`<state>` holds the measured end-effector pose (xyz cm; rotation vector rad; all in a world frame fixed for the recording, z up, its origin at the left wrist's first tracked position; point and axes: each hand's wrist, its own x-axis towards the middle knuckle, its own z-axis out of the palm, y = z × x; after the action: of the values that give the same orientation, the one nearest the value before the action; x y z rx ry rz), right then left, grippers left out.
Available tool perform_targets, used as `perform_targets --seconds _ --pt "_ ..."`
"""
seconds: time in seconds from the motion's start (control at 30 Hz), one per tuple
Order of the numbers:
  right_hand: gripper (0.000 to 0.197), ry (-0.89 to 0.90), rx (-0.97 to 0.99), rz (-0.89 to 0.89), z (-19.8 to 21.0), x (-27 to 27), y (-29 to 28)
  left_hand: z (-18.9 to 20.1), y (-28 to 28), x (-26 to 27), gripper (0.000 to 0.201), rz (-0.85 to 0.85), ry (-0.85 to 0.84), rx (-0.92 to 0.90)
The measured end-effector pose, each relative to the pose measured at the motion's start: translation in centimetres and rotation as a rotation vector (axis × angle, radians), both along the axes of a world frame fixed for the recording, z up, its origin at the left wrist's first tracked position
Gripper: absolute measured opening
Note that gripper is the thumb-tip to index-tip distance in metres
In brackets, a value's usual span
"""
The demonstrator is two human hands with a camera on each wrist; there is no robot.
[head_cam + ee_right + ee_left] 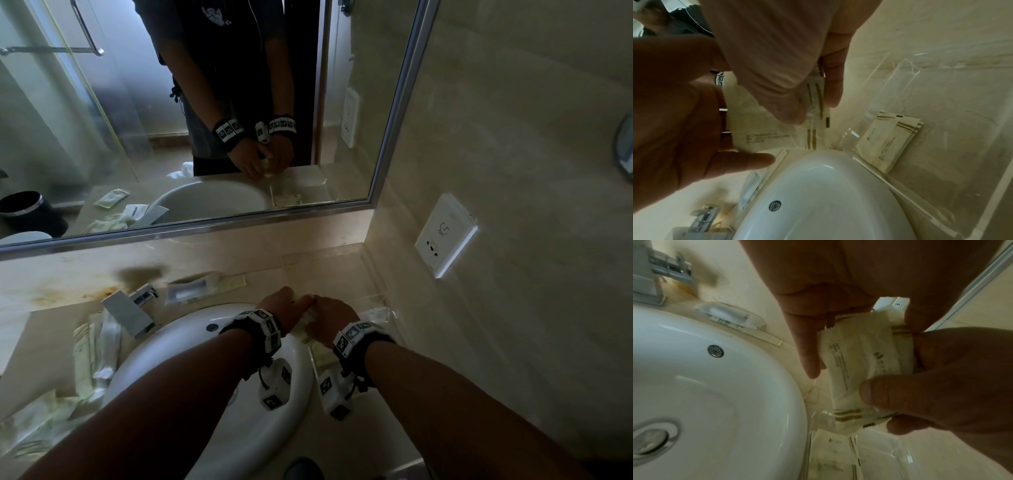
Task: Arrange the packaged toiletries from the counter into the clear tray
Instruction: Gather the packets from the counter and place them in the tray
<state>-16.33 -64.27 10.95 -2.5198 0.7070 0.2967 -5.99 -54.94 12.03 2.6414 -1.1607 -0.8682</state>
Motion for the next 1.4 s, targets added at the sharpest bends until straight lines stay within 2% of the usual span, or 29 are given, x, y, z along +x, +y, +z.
perform_targets --seconds 0.1,0.3,0.47,0.53,0.63,0.67,0.77,0.87,0.93,1.0,1.07,1.1,1.17,1.23,1.3,1.4 --pt "0.034 -0.026 0.011 -0.023 -0.2 -0.5 -0.6 -0.6 -0.4 0.0 0.069 -0.028 0.033 0.0" --pt "0.051 -0.098 0.154 -0.132 -0.1 -1.9 -2.0 -1.1 -1.5 0.4 0.066 -0.084 -0.033 0.034" --pt "0.043 -0.19 0.229 -0.176 -0.4 -2.9 -2.9 -0.6 -2.2 -0.2 0.055 -0.093 -0.001 0.018" --pt "0.045 -0.213 0.264 -0.212 -0.6 -3.0 -3.2 -0.6 -2.8 -0.4 0.055 -0.038 0.055 -0.024" --pt "0.045 -0.242 0.27 -0.208 -0.6 -3.3 -3.3 -0.2 -3.3 -1.3 0.041 0.207 0.354 -0.167" --pt "0.043 -0.247 0.254 -0.189 -0.6 -3.4 -3.4 -0.2 -3.4 -1.5 0.039 0.282 0.407 -0.202" --pt "0.039 -0.228 0.149 -0.132 -1.3 -3.8 -3.6 -0.1 -3.3 -2.3 0.046 0.454 0.556 -0.193" --pt "0.036 -0.257 0.105 -0.109 -1.5 -4.6 -3.9 -0.4 -3.7 -2.8 0.04 0.447 0.578 -0.15" --pt "0.039 -0.232 0.084 -0.106 -1.2 -4.9 -4.0 -0.8 -3.8 -2.8 0.038 0.296 0.467 -0.098" --pt "0.048 -0.172 0.083 -0.108 -1.4 -4.8 -4.2 -1.3 -4.1 -2.8 0.062 0.284 0.406 -0.086" --pt "0.055 -0.148 0.105 -0.144 -1.9 -4.7 -4.4 -1.5 -4.4 -3.0 0.061 0.292 0.423 -0.089" --pt "0.054 -0.139 0.108 -0.145 -2.0 -4.7 -4.5 -1.8 -4.6 -3.0 0.05 0.309 0.445 -0.127" --pt "0.048 -0.113 0.072 -0.099 -2.2 -4.9 -4.7 -1.4 -5.0 -3.7 0.037 0.509 0.61 -0.202" --pt "0.045 -0.095 0.058 -0.087 -2.4 -5.4 -5.2 -1.2 -5.5 -4.0 0.038 0.593 0.692 -0.215" --pt "0.043 -0.112 0.105 -0.176 -2.9 -5.9 -5.9 -1.3 -5.7 -4.3 0.041 0.642 0.718 -0.225" --pt "0.039 -0.107 0.12 -0.217 -3.7 -6.3 -6.5 -1.7 -5.9 -4.7 0.045 0.628 0.703 -0.236"
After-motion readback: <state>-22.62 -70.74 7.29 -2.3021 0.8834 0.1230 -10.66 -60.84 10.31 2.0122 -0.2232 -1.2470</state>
